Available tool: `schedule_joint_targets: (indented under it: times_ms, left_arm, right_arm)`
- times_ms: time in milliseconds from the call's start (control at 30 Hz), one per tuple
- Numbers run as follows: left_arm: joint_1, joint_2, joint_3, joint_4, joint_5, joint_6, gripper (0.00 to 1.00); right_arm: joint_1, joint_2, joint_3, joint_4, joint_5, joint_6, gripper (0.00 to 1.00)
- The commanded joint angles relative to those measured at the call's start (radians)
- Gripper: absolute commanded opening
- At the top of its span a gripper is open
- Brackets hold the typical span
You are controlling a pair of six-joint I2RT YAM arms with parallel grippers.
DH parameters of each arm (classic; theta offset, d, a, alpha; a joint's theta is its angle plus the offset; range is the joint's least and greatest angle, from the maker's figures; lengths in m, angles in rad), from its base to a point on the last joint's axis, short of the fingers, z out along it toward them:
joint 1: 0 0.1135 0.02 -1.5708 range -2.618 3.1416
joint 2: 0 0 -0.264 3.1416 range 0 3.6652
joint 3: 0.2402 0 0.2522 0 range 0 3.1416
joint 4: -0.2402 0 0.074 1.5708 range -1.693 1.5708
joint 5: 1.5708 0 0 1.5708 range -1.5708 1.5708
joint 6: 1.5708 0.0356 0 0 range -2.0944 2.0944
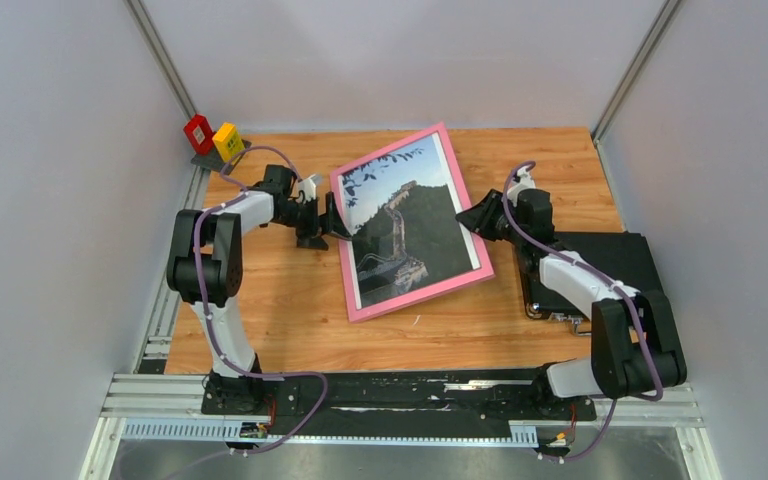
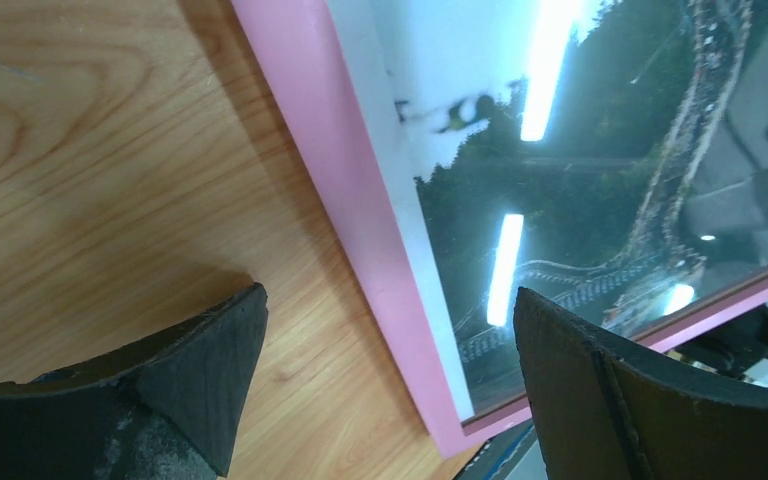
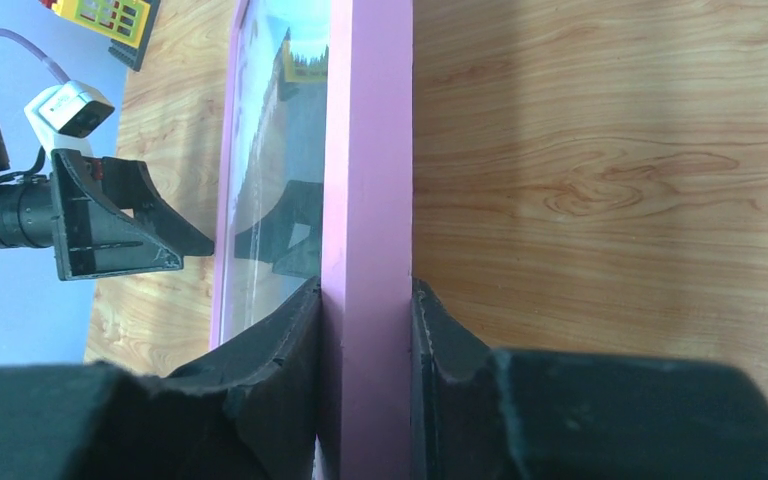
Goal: Put the photo into the frame
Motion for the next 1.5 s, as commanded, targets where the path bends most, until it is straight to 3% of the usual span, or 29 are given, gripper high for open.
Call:
schedule_joint_targets:
  times_ms: [0,267,433,567,800,933,1467]
  left_arm:
    - [0.001,0.011,-0.022,0.083,0.061,-0.089,1.0]
    - [0.001,0.035,-0.036,0.13,0.057,-0.126,1.0]
    - [0.001,0.045,-0.029,0.153,0.047,-0.136,1.0]
    - [0.001,0.051,-0.014,0.173,0.031,-0.135,1.0]
    - [0.001,0.064,-0.005,0.187,0.015,-0.13,1.0]
    - [0.001,0.069,-0.003,0.186,0.008,-0.121,1.0]
    - [0.001,0.08,0.054,0.151,-0.036,-0.061,0.99]
  right_arm:
    - [-0.002,0.025,-0.019,0.076,0.106,-0.067,0.0]
    - [-0.003,0.033,-0.045,0.107,0.072,-0.073,0.01]
    - [-0.003,0.04,-0.054,0.107,0.054,-0.085,0.08]
    - [-0.002,0.044,-0.061,0.112,0.024,-0.102,0.16]
    - [-0.003,0.066,-0.048,0.077,-0.076,-0.136,0.44]
    - [-0.003,0.083,-0.046,0.074,-0.122,-0.14,0.51]
    - [-0.002,0.162,-0.025,0.01,-0.215,-0.164,0.54]
